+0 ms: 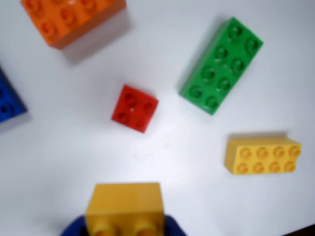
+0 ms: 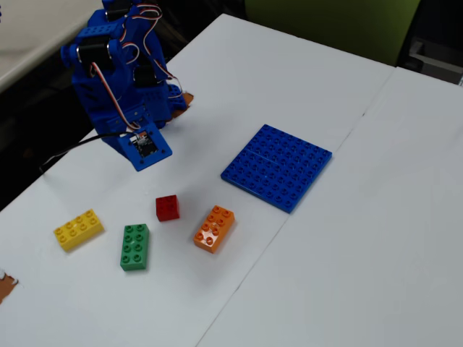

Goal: Pick up the 2x2 yellow block and go up the 8x8 blue block.

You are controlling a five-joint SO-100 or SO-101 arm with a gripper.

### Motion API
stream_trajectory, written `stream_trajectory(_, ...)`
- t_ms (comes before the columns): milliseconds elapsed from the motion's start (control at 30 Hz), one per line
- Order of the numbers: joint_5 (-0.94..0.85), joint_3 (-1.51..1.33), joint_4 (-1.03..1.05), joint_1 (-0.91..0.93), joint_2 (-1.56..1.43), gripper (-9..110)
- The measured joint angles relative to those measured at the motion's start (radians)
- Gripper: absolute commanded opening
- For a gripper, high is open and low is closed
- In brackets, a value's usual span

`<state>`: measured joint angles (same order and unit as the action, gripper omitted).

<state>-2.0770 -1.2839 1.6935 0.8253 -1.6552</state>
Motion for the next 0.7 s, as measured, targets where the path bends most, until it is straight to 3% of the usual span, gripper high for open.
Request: stream_trajectory(700, 0.339, 0.164, -0.028, -0.588, -0.012, 0)
